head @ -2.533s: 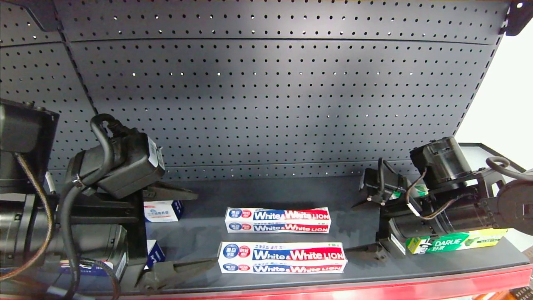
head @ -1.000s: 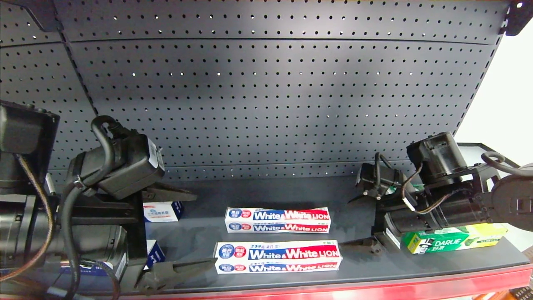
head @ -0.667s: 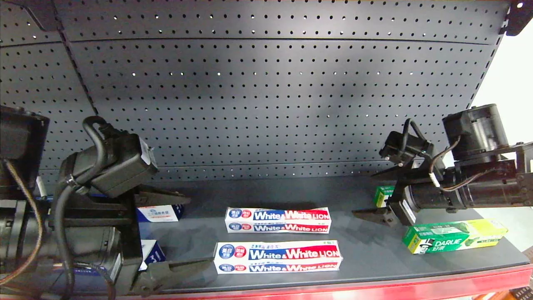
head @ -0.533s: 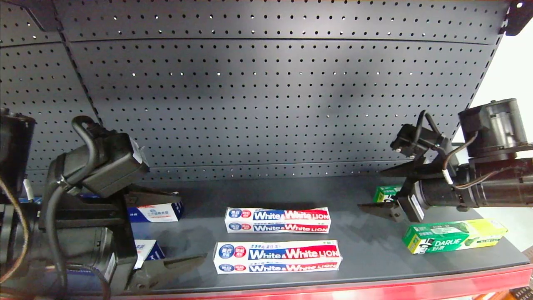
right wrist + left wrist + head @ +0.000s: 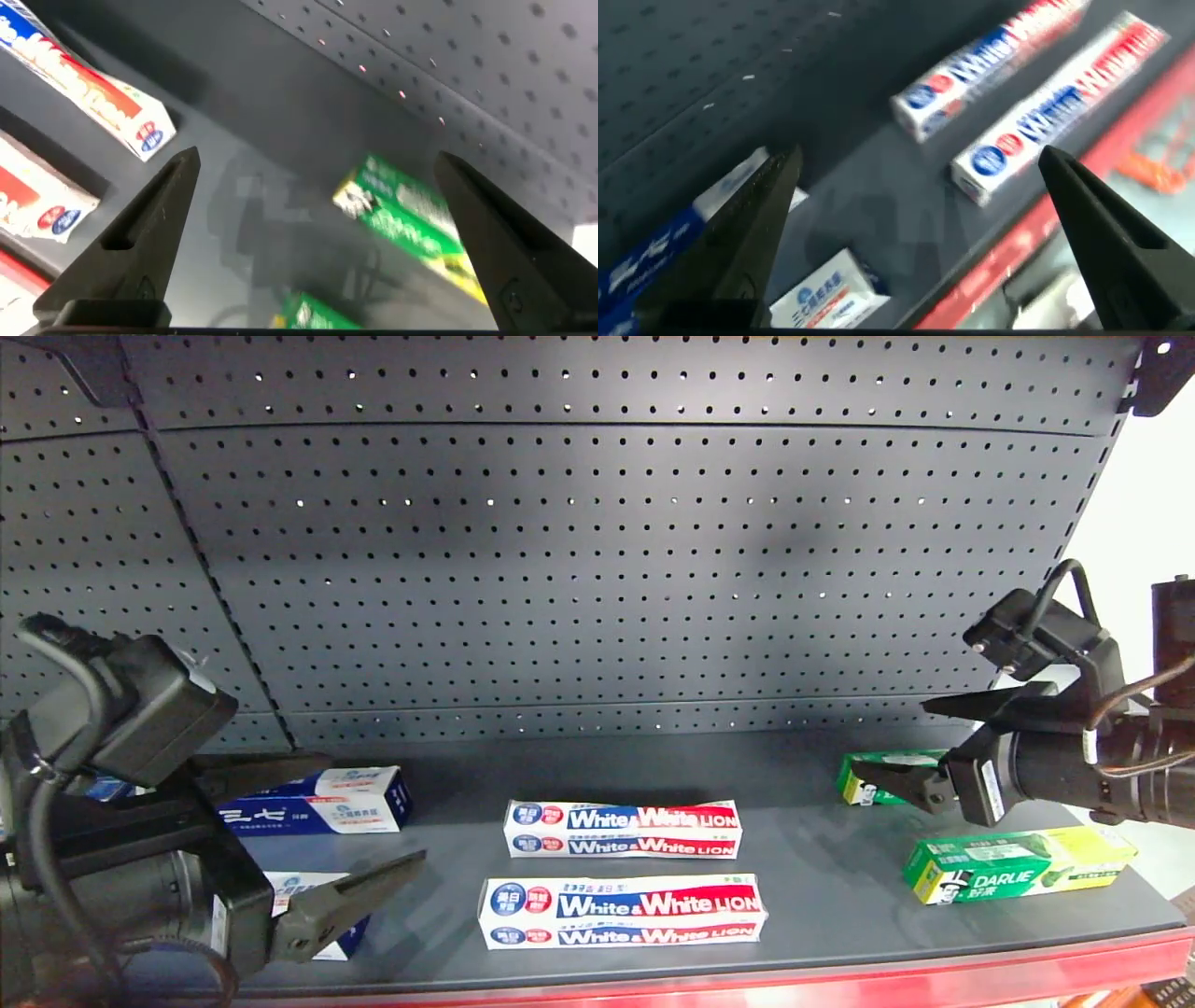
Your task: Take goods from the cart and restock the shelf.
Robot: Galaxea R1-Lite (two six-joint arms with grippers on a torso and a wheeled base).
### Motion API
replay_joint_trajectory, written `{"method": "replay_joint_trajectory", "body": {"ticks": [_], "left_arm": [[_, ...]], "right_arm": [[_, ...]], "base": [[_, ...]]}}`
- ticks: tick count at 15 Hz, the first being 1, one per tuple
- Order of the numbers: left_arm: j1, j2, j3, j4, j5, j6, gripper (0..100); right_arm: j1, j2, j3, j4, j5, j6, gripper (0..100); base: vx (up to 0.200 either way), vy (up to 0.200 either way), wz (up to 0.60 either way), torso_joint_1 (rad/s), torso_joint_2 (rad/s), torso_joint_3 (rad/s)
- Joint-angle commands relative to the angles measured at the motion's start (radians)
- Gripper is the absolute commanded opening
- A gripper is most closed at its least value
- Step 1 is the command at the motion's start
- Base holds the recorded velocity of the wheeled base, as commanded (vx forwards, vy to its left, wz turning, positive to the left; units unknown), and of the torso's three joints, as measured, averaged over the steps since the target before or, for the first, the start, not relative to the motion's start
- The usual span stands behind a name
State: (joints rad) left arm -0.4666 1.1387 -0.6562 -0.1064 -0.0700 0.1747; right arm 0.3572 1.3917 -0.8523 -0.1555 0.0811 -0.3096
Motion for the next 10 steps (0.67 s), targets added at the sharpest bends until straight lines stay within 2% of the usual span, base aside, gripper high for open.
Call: {"method": "replay_joint_trajectory", "body": {"ticks": [1, 3, 4, 8, 10], "left_arm": [[0.002, -0.043, 0.052, -0.032, 0.033, -0.032, 100], [0.008, -0.082, 0.066, -0.03, 0.059, -0.064, 100], [0.022, -0.099, 0.073, -0.03, 0.064, -0.069, 100], [0.148, -0.198, 0.119, -0.029, 0.059, -0.07, 100], [0.178, -0.234, 0.145, -0.03, 0.059, -0.07, 100]], "right_arm": [[-0.02, -0.045, 0.021, -0.002, -0.003, 0.007, 100], [-0.046, -0.066, 0.026, -0.002, -0.003, 0.012, 100], [-0.052, -0.08, 0.026, -0.002, -0.003, 0.02, 100], [-0.106, -0.163, 0.038, -0.002, -0.021, 0.087, 100], [-0.107, -0.204, 0.058, 0.002, -0.081, 0.095, 100]], "base": [[0.0, 0.0, 0.0, 0.0, 0.0, 0.0], [0.0, 0.0, 0.0, 0.0, 0.0, 0.0], [0.0, 0.0, 0.0, 0.0, 0.0, 0.0], [0.0, 0.0, 0.0, 0.0, 0.0, 0.0], [0.0, 0.0, 0.0, 0.0, 0.0, 0.0]]}}
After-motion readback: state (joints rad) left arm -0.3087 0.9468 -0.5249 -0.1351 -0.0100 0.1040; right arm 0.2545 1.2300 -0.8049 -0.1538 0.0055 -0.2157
